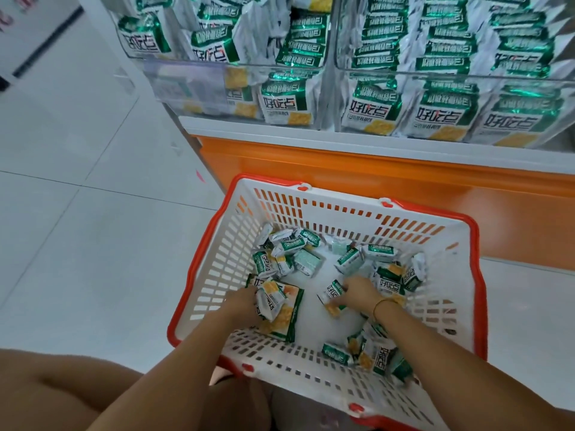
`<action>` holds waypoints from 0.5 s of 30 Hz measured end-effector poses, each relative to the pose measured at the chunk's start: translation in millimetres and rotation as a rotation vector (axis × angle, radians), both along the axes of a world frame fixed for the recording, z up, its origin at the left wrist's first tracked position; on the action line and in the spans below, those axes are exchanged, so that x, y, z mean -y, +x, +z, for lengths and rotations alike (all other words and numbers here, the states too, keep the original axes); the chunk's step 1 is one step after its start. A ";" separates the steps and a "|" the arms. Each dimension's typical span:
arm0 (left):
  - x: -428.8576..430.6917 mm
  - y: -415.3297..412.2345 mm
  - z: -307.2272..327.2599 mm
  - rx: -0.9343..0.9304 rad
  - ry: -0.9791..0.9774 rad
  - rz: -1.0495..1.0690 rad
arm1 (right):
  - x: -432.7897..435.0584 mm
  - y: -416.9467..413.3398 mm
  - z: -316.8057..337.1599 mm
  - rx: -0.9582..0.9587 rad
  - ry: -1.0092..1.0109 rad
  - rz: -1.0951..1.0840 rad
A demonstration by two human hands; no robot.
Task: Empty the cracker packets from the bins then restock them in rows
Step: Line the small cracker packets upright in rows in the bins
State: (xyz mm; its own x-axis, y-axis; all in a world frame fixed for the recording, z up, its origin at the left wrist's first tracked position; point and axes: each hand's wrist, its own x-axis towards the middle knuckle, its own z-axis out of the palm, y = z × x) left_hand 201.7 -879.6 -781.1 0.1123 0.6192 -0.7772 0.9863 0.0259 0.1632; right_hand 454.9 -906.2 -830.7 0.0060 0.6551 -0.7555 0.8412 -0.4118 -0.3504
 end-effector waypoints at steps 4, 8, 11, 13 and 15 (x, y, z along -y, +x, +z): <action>0.4 2.2 18.4 0.290 -0.064 0.394 | -18.7 11.6 55.3 -0.354 0.022 -0.213; -6.3 17.9 60.2 0.594 -0.166 0.742 | -26.5 12.8 118.6 -0.785 0.017 -0.419; -18.7 38.0 92.3 0.718 -0.054 0.699 | -28.5 6.0 162.4 -0.938 0.062 -0.419; -24.8 49.9 117.3 0.797 -0.013 0.674 | -28.4 -0.1 188.2 -1.002 0.120 -0.446; -27.2 56.7 143.9 0.896 -0.012 0.691 | -27.5 -4.1 210.3 -1.041 0.193 -0.456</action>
